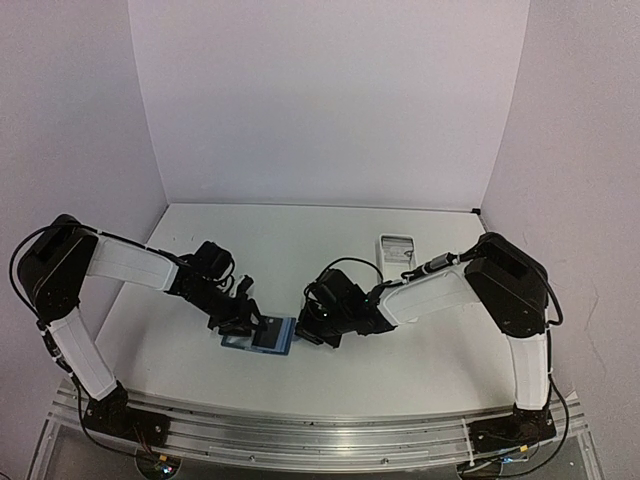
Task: Put the credit cards into the card holder
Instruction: Insert the credit card into the card holder.
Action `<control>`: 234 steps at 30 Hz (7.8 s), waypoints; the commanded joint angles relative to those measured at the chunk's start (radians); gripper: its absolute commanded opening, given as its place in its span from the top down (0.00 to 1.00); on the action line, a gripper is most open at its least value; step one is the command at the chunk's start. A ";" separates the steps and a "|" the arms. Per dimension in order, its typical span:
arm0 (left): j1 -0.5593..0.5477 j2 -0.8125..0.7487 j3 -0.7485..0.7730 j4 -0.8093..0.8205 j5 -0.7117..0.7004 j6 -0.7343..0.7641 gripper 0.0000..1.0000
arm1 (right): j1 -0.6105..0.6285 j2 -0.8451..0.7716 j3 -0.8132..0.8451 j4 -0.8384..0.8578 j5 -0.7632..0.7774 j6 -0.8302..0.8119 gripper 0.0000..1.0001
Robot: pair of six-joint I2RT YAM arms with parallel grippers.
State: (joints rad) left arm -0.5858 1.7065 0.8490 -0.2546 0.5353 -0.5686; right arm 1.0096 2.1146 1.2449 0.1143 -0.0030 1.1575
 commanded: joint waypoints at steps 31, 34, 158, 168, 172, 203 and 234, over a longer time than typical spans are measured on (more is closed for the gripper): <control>-0.046 0.022 -0.054 0.188 0.066 0.028 0.46 | -0.069 -0.158 -0.102 0.049 -0.150 -0.201 0.52; -0.046 0.024 -0.083 0.236 0.053 0.010 0.46 | -0.073 -0.107 -0.138 0.167 -0.247 -0.156 0.49; 0.041 -0.091 -0.223 0.236 -0.064 0.001 1.00 | 0.029 0.020 0.269 -0.203 -0.127 -0.201 0.34; 0.041 -0.090 -0.220 0.237 -0.065 0.002 1.00 | 0.021 0.064 0.227 -0.185 -0.152 -0.165 0.37; 0.041 -0.090 -0.220 0.234 -0.066 0.002 1.00 | 0.017 0.057 0.206 -0.187 -0.122 -0.155 0.37; 0.041 -0.051 -0.221 0.378 -0.012 0.075 1.00 | 0.006 0.095 0.171 0.286 -0.337 -0.059 0.38; 0.217 -0.232 -0.053 -0.052 -0.039 0.477 0.57 | 0.000 0.103 0.248 -0.034 -0.167 -0.130 0.72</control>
State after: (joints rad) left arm -0.3864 1.5697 0.7075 -0.2714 0.5592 -0.2418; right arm 1.0103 2.2757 1.4559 0.2009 -0.2256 1.0534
